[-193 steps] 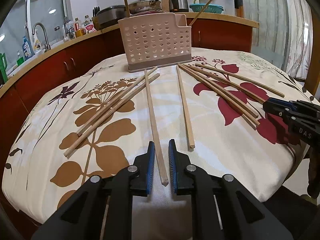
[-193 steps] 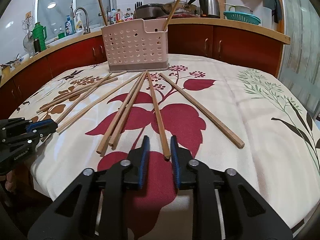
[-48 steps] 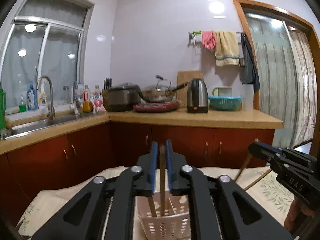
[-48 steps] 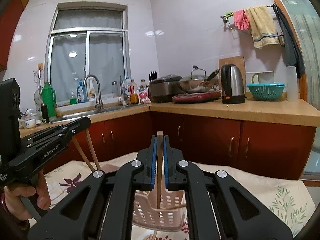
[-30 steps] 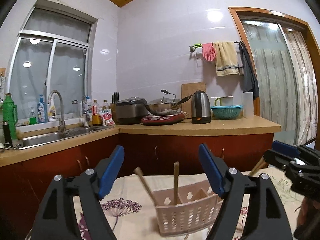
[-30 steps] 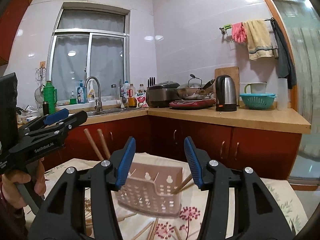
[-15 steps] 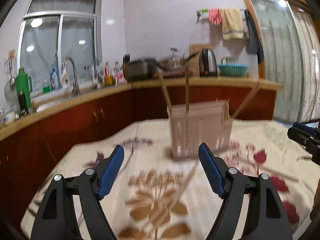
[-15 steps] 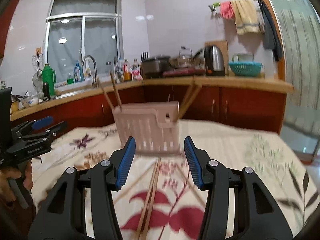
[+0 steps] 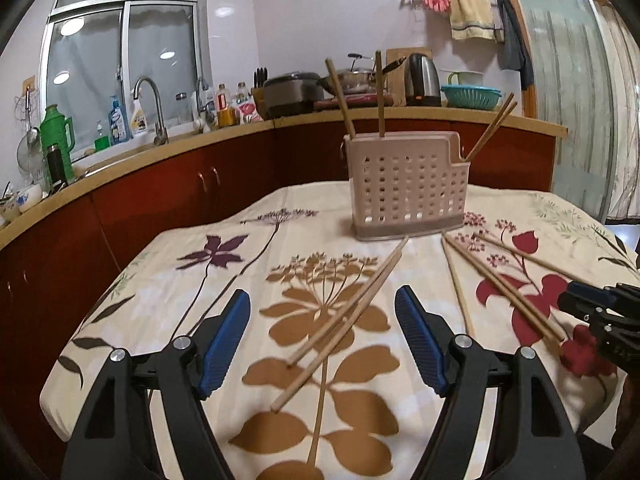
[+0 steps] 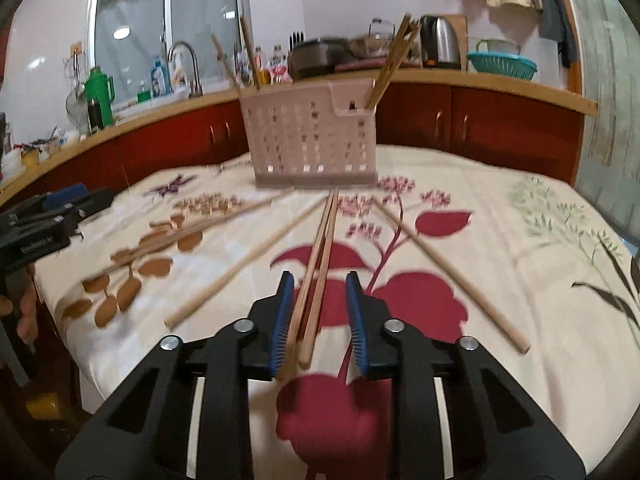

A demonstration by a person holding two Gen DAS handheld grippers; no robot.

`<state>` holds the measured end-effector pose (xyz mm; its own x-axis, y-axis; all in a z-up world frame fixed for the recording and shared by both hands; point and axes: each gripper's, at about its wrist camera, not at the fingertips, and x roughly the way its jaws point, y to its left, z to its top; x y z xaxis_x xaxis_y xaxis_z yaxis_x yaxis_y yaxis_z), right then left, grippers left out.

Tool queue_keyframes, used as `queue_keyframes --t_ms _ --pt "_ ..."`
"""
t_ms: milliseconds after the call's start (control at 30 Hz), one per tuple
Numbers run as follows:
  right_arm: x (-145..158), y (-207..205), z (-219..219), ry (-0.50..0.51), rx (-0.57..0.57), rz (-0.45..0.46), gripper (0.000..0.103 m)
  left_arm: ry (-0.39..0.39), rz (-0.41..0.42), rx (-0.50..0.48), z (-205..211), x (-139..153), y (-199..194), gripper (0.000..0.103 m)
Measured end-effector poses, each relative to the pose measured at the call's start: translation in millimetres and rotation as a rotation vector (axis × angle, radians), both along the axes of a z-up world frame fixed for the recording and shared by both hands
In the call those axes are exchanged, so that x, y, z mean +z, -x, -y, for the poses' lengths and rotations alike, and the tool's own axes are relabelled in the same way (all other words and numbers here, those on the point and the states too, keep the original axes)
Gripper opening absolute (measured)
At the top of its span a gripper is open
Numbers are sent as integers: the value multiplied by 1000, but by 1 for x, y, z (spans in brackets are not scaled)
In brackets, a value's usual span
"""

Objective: Organize utensils
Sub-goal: 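Withdraw both tools from the holder and lower them toward loose chopsticks, then close the left tool on a chopstick while the right tool grasps another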

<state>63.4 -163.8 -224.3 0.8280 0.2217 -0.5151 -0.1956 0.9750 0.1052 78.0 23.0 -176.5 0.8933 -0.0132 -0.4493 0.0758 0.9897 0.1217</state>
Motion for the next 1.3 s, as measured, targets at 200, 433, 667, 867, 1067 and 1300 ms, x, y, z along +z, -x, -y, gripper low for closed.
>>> queue_keyframes --t_ms 200,433,667,867,1067,1300 --pt "-15 -5 -3 31 5 -66 19 3 -47 5 -5 -10 -1 64" --pt "-20 -8 5 31 -22 -96 7 8 -97 -1 -5 -18 -6 58" --pt "-20 -8 11 23 -31 -100 7 22 -217 -7 -8 -35 -17 47" --pt "-20 -9 12 19 -28 -98 7 76 -328 19 -21 -53 -28 46" --pt "-21 -9 12 14 -27 -95 7 58 -350 -6 -16 -59 -29 40" --pt "-21 -9 13 5 -25 -96 7 40 -359 -32 -7 -58 -28 34"
